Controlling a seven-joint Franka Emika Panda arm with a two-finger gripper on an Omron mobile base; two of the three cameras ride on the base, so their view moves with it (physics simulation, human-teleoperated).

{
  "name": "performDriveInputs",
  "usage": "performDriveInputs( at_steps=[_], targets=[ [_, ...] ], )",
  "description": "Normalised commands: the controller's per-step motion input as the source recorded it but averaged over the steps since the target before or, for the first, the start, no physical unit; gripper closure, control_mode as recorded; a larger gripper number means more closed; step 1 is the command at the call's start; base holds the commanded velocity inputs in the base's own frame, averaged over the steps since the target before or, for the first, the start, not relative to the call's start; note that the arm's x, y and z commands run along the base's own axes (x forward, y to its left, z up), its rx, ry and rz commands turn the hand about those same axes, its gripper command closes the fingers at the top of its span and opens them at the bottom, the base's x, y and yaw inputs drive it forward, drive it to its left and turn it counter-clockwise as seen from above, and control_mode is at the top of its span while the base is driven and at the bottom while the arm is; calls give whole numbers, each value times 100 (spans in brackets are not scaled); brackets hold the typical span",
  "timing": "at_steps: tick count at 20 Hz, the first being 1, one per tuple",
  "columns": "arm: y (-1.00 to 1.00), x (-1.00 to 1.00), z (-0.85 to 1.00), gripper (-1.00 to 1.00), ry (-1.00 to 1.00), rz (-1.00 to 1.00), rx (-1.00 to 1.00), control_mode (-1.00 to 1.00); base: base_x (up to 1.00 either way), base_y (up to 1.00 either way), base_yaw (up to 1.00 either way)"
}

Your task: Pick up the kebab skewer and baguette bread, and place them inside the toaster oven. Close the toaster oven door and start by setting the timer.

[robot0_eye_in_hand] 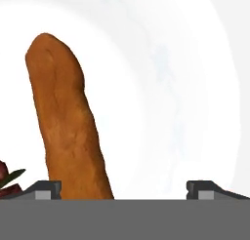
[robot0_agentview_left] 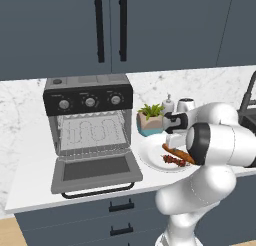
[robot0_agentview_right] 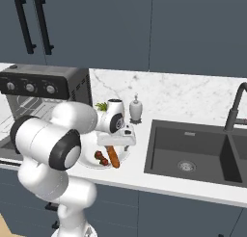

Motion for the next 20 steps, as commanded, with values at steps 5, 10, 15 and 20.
performDriveInputs(
  at_steps=[5, 10, 15, 20],
  targets=[
    [-7, -7, -5, -100, 0, 3, 0, -100, 0, 0, 0],
    [-43, -52, -5, -100, 0, 5, 0, -100, 0, 0, 0],
    [-19, -21, -11, -100, 0, 8, -1, -100, 0, 0, 0],
    [8, 6, 0, -100, 0, 8, 0, -100, 0, 0, 0]
  ],
)
